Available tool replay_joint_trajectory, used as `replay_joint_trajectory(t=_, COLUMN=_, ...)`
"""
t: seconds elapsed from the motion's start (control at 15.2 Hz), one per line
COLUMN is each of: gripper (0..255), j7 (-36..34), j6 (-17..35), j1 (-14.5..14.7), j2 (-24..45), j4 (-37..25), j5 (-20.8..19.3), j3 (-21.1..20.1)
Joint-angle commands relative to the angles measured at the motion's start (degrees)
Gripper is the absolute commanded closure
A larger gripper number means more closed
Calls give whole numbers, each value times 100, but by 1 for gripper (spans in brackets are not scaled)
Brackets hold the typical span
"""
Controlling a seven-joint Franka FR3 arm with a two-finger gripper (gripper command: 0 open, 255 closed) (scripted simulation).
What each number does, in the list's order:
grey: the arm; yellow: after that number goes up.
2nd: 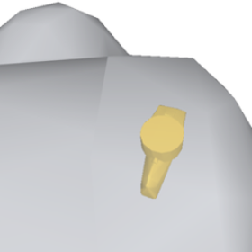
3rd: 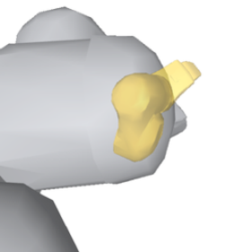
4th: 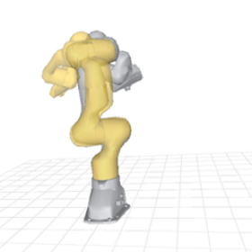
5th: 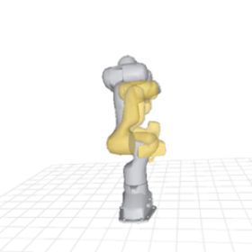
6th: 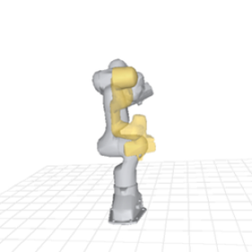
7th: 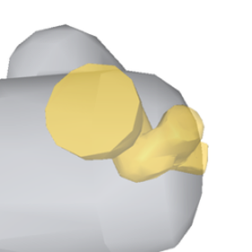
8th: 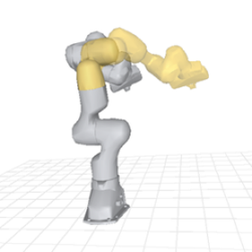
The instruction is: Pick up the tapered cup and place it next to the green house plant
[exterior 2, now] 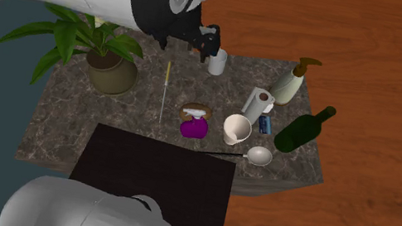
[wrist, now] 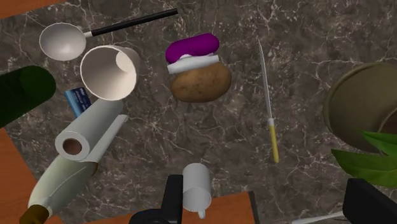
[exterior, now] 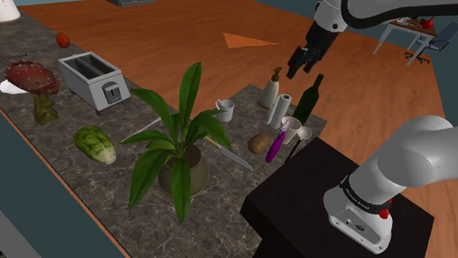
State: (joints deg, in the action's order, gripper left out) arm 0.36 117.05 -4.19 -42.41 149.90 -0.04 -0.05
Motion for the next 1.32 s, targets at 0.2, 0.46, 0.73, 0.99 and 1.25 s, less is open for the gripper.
replay_joint_trajectory(t=0.2, gripper=0, j7=94, j6=939, j1=-184, j2=583, j4=487, j5=-221, j3=108)
replay_joint_trajectory(t=0.46, gripper=0, j7=139, j6=1740, j1=-359, j2=1211, j4=764, j5=-425, j3=194)
replay_joint_trajectory(t=0.73, gripper=0, j7=144, j6=2576, j1=-570, j2=1991, j4=917, j5=-672, j3=268)
replay_joint_trajectory(t=0.99, gripper=0, j7=70, j6=3408, j1=-822, j2=2900, j4=934, j5=-1001, j3=326)
replay_joint_trajectory(t=1.25, gripper=0, j7=-160, j6=4185, j1=-1106, j2=3895, j4=806, j5=-1509, j3=390)
